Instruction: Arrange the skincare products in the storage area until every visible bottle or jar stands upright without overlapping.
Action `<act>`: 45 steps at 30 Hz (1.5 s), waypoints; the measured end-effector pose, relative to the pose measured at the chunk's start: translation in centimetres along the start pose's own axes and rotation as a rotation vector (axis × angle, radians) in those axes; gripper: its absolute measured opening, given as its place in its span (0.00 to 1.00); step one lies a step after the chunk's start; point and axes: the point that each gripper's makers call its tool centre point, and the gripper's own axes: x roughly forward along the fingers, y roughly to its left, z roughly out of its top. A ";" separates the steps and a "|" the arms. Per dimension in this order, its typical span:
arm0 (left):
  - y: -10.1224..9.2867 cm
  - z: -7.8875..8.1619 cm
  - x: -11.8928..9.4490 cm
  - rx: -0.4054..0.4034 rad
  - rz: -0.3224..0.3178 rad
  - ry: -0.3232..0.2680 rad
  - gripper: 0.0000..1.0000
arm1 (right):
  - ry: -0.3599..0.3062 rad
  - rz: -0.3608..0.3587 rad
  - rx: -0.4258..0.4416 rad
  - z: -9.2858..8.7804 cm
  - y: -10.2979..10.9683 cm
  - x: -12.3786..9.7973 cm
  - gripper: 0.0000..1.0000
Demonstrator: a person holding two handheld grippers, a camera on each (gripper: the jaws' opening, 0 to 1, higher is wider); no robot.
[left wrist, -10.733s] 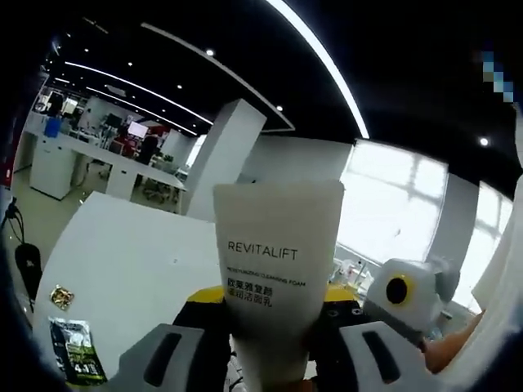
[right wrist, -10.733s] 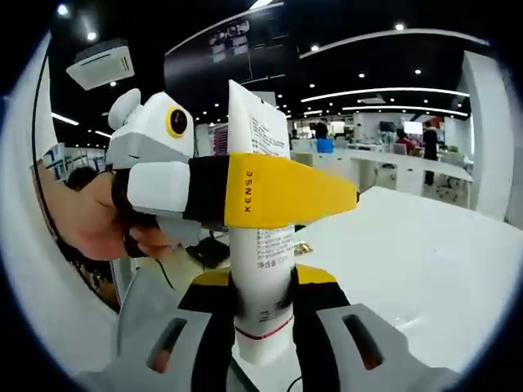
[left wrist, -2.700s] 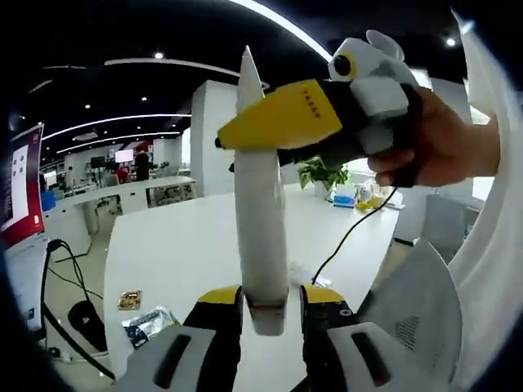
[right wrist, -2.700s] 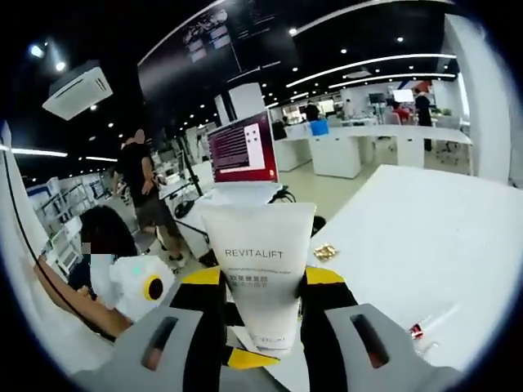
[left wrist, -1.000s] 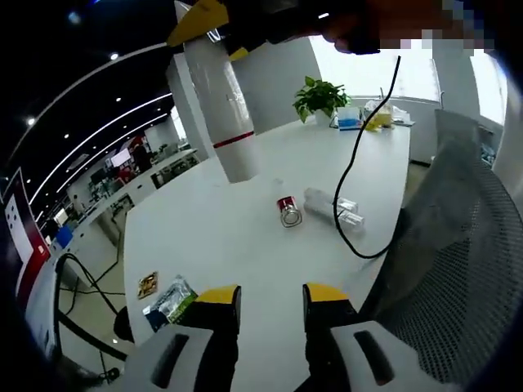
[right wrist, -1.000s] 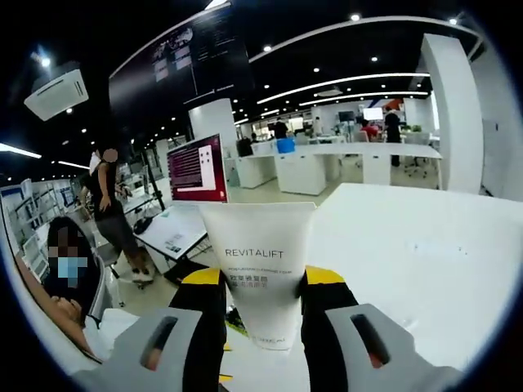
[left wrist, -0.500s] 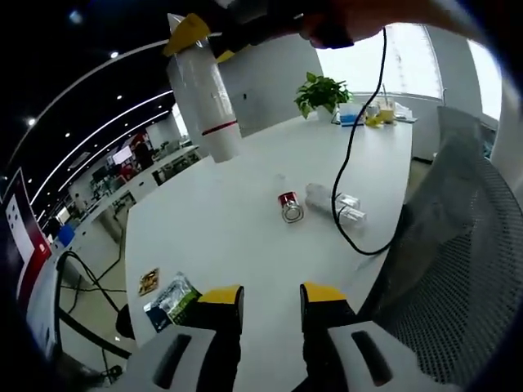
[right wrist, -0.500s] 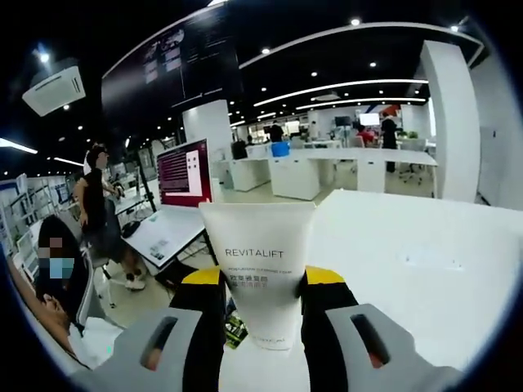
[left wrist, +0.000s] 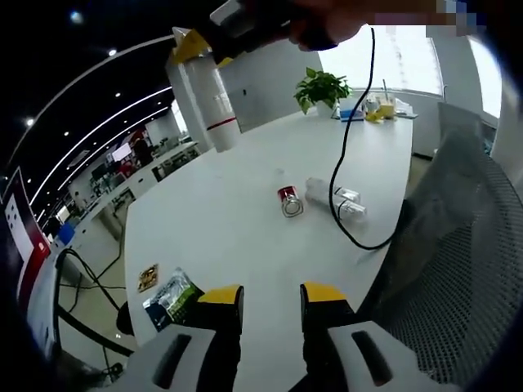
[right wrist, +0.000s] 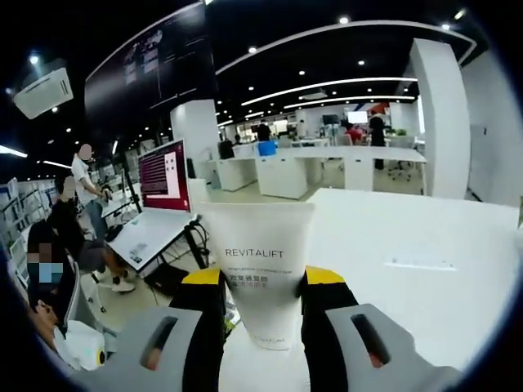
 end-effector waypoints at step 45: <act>0.0 -1.4 0.5 0.016 0.001 0.051 0.27 | 0.081 -0.227 0.048 -2.5 -11.0 5.9 0.32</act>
